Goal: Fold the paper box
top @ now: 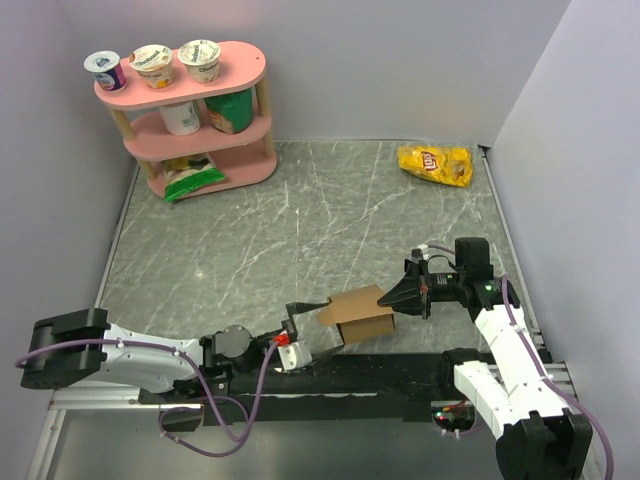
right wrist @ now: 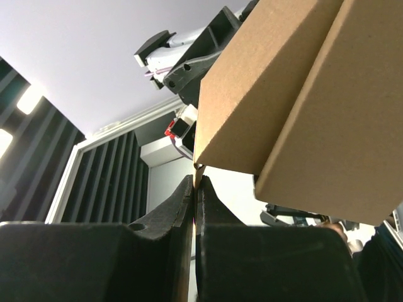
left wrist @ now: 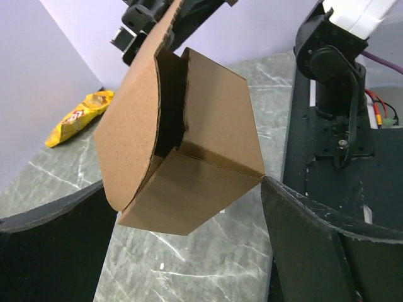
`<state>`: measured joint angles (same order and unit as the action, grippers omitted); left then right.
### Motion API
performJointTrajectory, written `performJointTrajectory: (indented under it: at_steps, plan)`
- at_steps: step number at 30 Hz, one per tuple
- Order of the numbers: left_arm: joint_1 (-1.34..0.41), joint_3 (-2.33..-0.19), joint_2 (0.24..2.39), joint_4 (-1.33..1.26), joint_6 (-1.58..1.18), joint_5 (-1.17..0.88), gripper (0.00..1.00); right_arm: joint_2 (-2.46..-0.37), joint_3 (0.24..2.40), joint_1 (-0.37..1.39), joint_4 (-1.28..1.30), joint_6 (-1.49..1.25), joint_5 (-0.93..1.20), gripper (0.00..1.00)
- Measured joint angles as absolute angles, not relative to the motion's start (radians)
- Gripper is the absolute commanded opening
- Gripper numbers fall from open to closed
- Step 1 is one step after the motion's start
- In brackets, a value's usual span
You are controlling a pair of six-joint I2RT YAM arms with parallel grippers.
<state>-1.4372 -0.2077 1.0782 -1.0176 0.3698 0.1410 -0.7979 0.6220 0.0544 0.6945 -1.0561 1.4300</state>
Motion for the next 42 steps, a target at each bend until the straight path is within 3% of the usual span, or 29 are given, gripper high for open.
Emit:
performJointTrajectory:
  at_steps: [27, 42]
  plan:
    - [-1.338, -0.147, 1.088, -1.063, 0.197, 0.14, 0.96, -0.712, 0.47, 0.049, 0.738, -0.994, 1.408, 0.0]
    - [-1.416, -0.142, 1.122, -0.827, -0.059, 0.192, 0.96, -0.659, 0.301, 0.049, 0.767, -0.962, 1.298, 0.0]
